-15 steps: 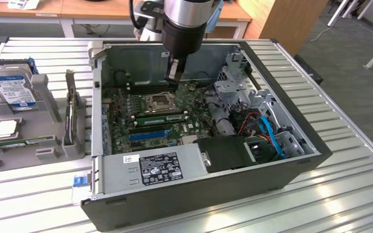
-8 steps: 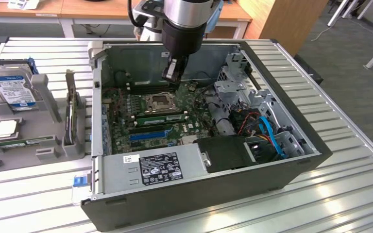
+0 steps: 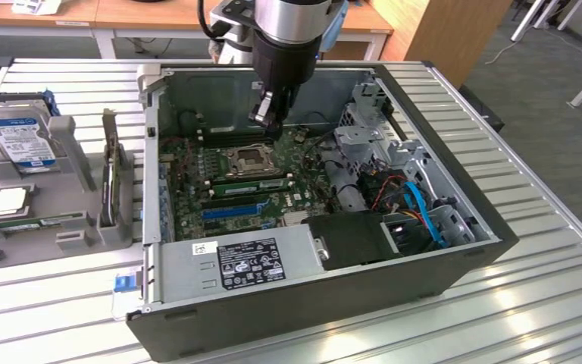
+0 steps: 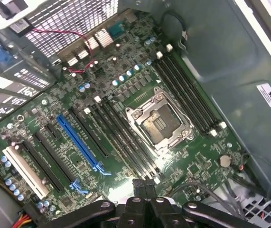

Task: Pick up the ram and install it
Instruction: 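Press down the ram until it locks into place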

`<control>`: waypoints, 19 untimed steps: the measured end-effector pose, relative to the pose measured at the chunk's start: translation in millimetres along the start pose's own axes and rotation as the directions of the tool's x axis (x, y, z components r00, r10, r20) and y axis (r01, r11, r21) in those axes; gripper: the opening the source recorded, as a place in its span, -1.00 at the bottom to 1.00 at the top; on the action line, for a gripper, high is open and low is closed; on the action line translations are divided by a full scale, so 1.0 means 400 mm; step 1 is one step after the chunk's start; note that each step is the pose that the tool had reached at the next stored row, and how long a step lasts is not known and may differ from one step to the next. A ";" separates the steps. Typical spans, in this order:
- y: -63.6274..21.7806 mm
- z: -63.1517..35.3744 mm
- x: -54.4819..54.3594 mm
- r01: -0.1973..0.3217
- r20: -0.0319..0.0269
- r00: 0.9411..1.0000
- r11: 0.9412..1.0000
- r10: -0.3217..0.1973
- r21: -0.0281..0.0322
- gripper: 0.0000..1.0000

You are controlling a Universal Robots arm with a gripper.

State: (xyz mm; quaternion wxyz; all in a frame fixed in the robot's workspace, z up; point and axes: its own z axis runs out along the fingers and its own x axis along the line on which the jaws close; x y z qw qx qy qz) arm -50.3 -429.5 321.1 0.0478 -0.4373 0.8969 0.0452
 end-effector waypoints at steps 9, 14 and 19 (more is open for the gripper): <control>0.000 0.000 0.000 -0.002 0.000 1.000 1.000 0.002 0.000 -0.80; 0.000 0.000 0.000 -0.029 -0.044 0.999 0.998 0.027 -0.053 -0.80; 0.000 0.000 0.000 -0.036 -0.056 0.998 0.997 0.032 -0.067 -0.80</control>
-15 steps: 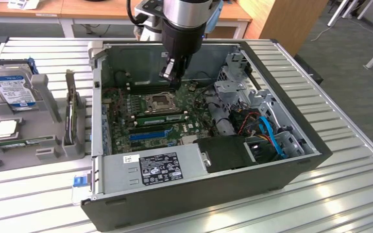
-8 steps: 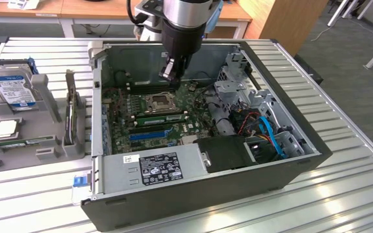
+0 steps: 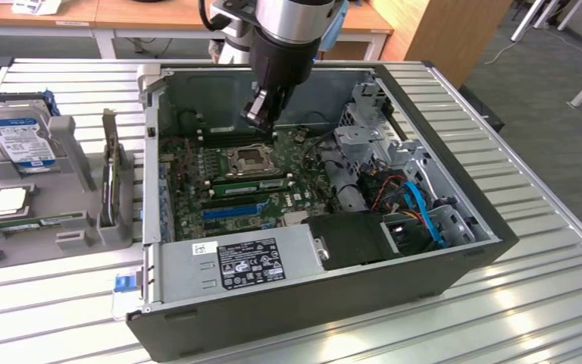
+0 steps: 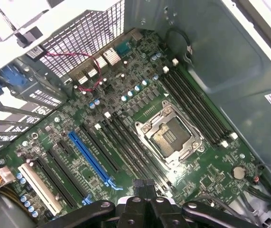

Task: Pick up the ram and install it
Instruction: 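Press down the ram until it locks into place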

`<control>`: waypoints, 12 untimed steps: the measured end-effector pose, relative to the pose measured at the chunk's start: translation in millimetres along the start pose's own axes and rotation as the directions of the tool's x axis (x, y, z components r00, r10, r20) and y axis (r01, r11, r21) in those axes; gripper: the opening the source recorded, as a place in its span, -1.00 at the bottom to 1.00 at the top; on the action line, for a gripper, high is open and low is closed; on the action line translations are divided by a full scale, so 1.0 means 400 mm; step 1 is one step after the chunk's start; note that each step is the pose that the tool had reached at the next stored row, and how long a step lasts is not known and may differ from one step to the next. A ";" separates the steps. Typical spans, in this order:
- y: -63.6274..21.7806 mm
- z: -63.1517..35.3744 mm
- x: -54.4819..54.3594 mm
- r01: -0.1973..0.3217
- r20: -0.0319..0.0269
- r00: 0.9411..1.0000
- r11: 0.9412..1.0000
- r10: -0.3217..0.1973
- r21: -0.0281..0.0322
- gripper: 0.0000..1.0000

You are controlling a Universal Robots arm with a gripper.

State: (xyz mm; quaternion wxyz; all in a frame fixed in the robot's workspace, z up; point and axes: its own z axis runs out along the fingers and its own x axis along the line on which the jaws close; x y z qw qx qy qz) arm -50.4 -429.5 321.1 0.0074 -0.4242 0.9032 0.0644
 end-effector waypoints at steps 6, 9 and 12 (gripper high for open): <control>0.000 0.001 0.000 -0.084 0.010 0.996 0.996 0.084 0.005 -0.80; 0.000 0.003 0.000 -0.139 0.016 0.990 0.990 0.139 0.008 -0.80; 0.000 0.004 0.000 -0.192 0.023 0.981 0.981 0.191 0.011 -0.80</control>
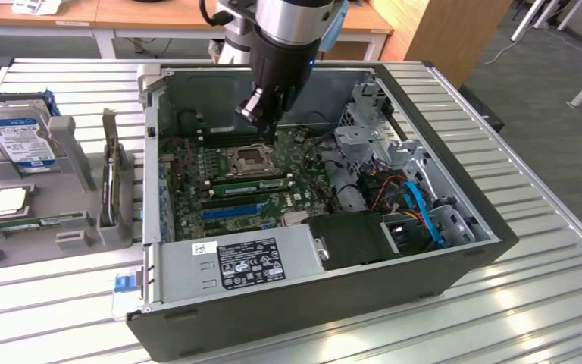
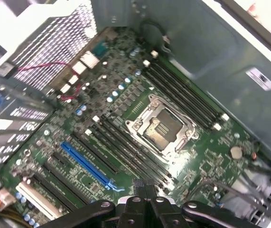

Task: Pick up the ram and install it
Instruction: 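Press down the ram until it locks into place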

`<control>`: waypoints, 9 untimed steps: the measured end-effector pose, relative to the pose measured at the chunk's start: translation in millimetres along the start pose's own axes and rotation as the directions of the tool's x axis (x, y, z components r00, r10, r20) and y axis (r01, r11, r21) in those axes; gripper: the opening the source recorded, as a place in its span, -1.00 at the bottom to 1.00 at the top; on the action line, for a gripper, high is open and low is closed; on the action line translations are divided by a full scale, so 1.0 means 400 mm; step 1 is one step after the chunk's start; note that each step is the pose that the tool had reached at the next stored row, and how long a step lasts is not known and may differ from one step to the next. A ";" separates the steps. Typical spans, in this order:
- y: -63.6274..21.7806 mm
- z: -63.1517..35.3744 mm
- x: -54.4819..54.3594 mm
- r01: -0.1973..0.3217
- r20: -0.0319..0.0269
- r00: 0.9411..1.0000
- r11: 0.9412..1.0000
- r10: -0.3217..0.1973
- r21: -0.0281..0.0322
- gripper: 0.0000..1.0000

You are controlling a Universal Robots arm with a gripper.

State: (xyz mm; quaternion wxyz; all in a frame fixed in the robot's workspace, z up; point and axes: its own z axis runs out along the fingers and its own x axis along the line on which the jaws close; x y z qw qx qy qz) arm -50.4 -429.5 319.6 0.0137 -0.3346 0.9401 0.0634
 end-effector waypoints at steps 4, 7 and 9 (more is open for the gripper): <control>0.000 0.001 0.000 -0.072 0.008 0.997 0.997 0.072 0.005 -0.80; 0.000 0.002 0.000 -0.126 0.014 0.992 0.992 0.125 0.008 -0.80; 0.000 0.002 0.000 -0.161 0.019 0.987 0.987 0.161 0.010 -0.80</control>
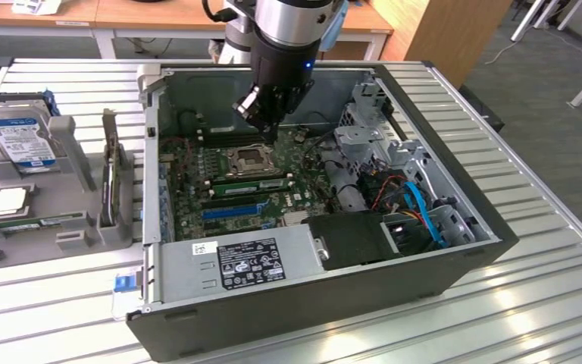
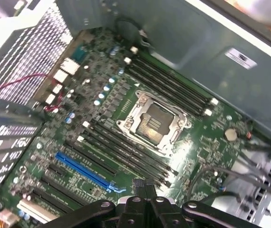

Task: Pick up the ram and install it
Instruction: 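Press down the ram until it locks into place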

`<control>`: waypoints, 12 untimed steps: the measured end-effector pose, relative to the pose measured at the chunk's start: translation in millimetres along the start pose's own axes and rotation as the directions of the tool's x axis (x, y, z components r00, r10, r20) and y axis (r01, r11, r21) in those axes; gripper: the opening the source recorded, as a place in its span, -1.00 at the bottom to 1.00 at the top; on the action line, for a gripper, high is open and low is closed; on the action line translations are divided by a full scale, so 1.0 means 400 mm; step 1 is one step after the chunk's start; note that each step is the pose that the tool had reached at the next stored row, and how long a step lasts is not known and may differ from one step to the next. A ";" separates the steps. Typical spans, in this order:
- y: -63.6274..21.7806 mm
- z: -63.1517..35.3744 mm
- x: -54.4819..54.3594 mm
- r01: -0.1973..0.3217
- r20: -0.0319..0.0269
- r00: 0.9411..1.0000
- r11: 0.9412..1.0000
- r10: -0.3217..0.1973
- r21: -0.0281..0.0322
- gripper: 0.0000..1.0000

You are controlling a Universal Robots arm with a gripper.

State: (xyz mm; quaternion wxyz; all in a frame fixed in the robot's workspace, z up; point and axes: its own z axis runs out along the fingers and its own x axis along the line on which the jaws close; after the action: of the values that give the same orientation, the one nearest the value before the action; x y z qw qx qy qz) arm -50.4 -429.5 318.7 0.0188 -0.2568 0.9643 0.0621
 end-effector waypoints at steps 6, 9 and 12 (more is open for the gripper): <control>0.000 0.000 0.000 -0.093 0.010 0.996 0.996 0.093 0.006 -0.80; 0.000 0.001 0.000 -0.135 0.013 0.991 0.991 0.135 0.007 -0.80; 0.000 0.001 0.000 -0.173 0.014 0.985 0.985 0.172 0.008 -0.80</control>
State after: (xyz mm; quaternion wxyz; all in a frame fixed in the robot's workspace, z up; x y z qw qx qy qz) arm -50.4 -429.5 318.4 0.0211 -0.1719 0.9830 0.0608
